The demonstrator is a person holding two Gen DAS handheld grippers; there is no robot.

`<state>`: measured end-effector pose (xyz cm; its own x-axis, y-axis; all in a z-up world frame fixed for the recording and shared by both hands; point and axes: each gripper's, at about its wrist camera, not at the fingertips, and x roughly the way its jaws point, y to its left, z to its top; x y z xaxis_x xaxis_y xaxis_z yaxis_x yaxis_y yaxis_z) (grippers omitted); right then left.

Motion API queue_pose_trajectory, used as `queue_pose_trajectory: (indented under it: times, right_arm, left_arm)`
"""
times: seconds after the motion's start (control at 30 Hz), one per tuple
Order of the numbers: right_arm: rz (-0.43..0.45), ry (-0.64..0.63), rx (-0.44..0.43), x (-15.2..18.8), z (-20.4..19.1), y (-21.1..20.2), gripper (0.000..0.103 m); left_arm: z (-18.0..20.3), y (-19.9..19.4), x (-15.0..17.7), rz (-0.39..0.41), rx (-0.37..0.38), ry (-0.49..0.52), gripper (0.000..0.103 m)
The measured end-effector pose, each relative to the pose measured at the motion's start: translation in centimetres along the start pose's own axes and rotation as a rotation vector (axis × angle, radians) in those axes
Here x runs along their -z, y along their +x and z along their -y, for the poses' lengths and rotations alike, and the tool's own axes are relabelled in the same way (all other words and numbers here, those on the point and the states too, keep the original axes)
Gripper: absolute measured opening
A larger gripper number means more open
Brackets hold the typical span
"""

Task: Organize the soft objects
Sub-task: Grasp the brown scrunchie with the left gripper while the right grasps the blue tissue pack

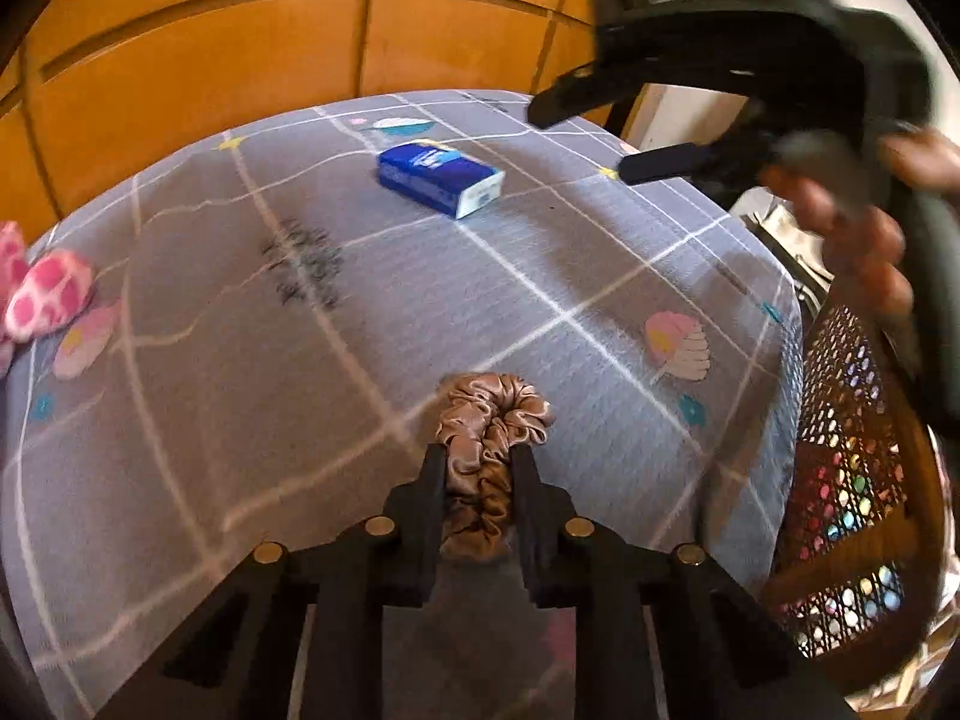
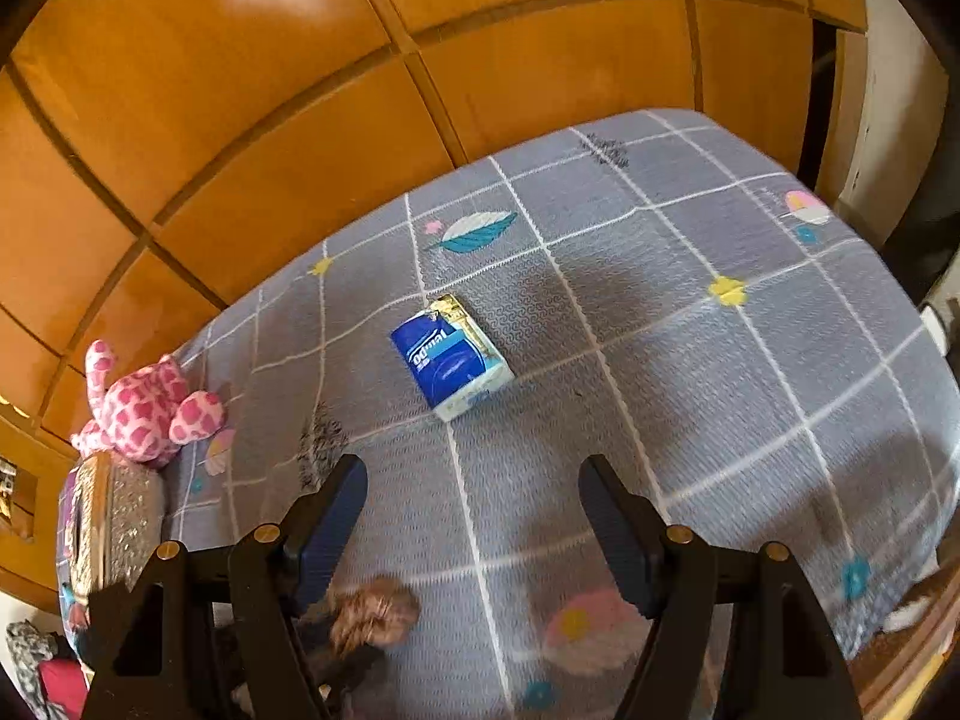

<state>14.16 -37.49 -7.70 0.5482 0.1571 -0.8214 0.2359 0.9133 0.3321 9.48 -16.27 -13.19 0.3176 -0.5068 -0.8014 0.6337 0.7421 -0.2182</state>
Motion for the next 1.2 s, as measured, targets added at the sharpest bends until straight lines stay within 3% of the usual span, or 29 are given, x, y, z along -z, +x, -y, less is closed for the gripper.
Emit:
queue_pose_trajectory:
  times: [0.1, 0.3, 0.37, 0.5, 0.67, 0.7, 0.73, 0.83, 1.0, 1.2]
  right_arm:
    - [-0.060, 0.035, -0.008, -1.8, 0.2, 2.6, 0.074]
    - [-0.079, -0.051, 0.086, -4.6, -1.9, 6.3, 0.074]
    - [-0.079, -0.097, 0.146, -5.4, -2.7, 7.7, 0.074]
    - [-0.128, -0.162, 0.180, -6.2, -3.8, 10.4, 0.074]
    - [-0.195, -0.165, 0.179, -5.7, -4.4, 12.7, 0.074]
    - [-0.201, -0.166, 0.196, -5.3, -4.4, 13.1, 0.063]
    - [-0.185, -0.171, 0.222, -5.0, -4.5, 13.0, 0.059]
    - [-0.161, -0.168, 0.221, -3.7, -5.0, 12.2, 0.058]
    - [-0.195, -0.287, 0.196, -1.4, -7.8, 12.2, 0.060]
    - [-0.181, -0.313, 0.185, -0.7, -7.6, 11.9, 0.060]
  left_arm:
    - [-1.3, -1.2, 1.1, 0.013, -0.003, -0.051, 0.020]
    - [-4.1, -3.5, 3.8, 0.033, -0.032, -0.155, 0.020]
    - [-4.5, -3.9, 4.2, 0.039, -0.031, -0.167, 0.020]
    - [-4.6, -3.8, 4.7, 0.048, -0.032, -0.174, 0.020]
    - [-4.4, -3.7, 4.8, 0.059, -0.033, -0.172, 0.020]
    - [-4.3, -3.7, 4.8, 0.062, -0.034, -0.173, 0.020]
    - [-4.2, -3.7, 4.8, 0.066, -0.037, -0.172, 0.020]
    - [-3.9, -3.8, 5.0, 0.072, -0.048, -0.167, 0.019]
    - [-3.3, -4.5, 5.6, 0.067, -0.075, -0.170, 0.018]
    - [-3.2, -6.4, 6.7, 0.058, -0.122, -0.181, 0.017]
